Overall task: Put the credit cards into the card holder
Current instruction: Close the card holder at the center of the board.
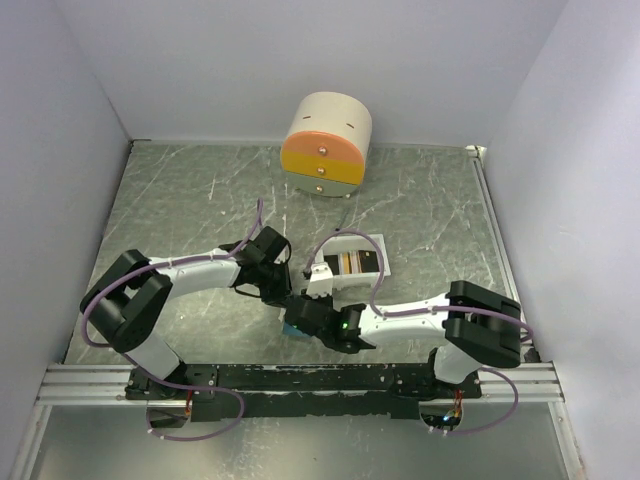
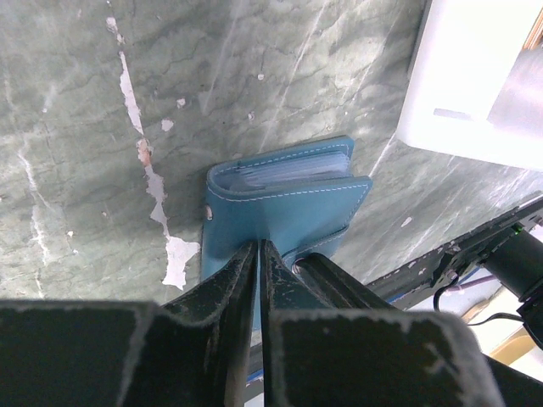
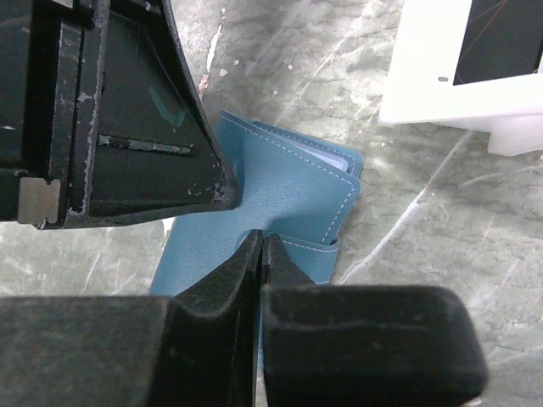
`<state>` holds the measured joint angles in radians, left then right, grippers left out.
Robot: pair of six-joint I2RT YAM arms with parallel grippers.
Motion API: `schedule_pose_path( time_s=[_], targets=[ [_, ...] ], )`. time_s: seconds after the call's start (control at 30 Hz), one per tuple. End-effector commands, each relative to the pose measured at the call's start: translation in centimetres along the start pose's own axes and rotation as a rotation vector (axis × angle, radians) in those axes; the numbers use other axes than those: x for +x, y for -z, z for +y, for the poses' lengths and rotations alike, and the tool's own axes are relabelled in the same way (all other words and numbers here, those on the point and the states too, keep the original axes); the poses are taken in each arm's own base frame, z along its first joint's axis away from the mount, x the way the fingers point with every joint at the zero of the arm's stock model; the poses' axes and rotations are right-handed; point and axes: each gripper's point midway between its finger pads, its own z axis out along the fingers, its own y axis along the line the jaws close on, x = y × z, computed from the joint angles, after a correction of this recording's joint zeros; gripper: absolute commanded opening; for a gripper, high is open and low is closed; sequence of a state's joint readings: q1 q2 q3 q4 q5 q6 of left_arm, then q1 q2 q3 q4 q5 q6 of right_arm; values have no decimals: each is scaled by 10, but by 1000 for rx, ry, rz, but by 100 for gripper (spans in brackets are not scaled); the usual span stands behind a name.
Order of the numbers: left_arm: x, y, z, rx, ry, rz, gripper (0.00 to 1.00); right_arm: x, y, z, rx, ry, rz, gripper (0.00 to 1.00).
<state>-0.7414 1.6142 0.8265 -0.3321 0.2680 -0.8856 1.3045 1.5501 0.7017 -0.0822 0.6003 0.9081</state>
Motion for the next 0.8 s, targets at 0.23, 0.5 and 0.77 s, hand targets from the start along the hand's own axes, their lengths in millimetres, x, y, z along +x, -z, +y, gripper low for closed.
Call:
schedule_pose_path(
  time_s=[0.23,0.5,0.77],
  targets=[
    [12,-21,21,-46,57,34,18,109,21,-77,222,230,296,0],
    [17,-25,21,-42,88,57,19,131,28,-85,334,361,265,0],
    [21,-24,19,0,87,54,20,131,30,-72,337,396,224,1]
  ],
)
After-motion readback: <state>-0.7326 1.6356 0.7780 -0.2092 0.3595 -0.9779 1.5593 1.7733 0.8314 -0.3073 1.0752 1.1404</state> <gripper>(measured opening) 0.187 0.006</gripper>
